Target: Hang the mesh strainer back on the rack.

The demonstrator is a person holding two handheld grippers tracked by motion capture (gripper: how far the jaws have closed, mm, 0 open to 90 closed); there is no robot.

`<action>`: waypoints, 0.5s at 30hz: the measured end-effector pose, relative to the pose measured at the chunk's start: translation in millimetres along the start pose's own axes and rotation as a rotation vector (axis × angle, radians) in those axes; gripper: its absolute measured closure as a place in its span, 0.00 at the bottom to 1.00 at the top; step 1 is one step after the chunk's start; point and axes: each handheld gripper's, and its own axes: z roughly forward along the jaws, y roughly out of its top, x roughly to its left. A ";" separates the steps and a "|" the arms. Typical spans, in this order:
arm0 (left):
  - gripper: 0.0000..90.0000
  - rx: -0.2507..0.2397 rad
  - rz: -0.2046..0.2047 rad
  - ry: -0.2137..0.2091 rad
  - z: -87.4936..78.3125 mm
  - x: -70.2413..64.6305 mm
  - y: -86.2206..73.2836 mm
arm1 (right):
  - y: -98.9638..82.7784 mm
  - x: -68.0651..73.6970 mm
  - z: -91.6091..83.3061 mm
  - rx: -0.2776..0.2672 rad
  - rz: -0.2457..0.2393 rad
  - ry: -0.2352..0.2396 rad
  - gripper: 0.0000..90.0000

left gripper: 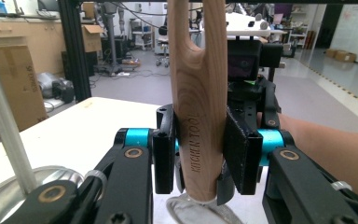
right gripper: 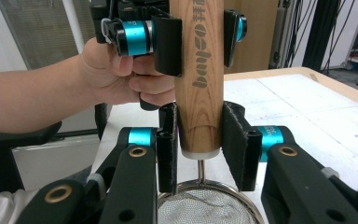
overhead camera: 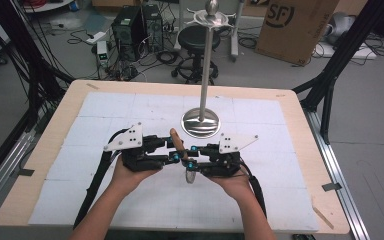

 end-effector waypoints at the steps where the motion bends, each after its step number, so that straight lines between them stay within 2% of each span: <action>1: 0.75 0.000 0.000 -0.002 0.0 0.1 -0.1 | -0.1 0.5 0.5 -0.001 0.003 -0.001 0.75; 15: 0.76 0.018 0.013 0.010 3.8 -1.6 -0.7 | -1.5 0.3 4.6 0.017 0.010 0.000 0.75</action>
